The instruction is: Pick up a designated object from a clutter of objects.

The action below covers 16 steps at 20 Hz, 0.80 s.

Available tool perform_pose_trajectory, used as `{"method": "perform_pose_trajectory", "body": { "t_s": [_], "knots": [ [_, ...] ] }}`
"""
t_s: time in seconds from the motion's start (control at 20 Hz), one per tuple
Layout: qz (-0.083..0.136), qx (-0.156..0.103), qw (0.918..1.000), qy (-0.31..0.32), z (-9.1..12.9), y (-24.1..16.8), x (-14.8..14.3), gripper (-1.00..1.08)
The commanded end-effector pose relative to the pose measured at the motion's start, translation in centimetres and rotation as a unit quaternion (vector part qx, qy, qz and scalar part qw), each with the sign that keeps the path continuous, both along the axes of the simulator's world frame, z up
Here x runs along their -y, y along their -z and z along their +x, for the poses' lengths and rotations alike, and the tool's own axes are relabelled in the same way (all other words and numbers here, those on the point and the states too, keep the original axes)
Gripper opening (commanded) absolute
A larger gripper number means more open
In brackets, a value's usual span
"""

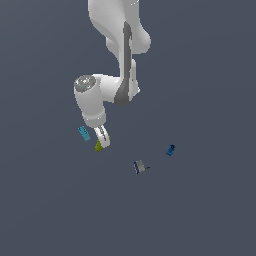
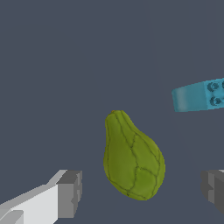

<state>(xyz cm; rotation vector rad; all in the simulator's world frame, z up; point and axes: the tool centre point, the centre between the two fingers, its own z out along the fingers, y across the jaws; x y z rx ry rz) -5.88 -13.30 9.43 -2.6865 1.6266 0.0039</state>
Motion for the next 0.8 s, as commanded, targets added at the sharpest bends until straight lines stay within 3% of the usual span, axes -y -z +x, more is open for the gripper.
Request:
{"method": "perform_pose_trajectory", "body": {
  "t_s": [0.0, 0.35, 0.75],
  "knots": [
    [-0.001, 0.001, 0.9999, 0.010, -0.2, 0.3, 0.2, 1.00],
    [-0.001, 0.000, 1.0000, 0.010, -0.2, 0.8, 0.2, 1.00],
    [-0.001, 0.001, 0.9999, 0.012, -0.4, 4.0, 0.3, 1.00]
  ]
}}
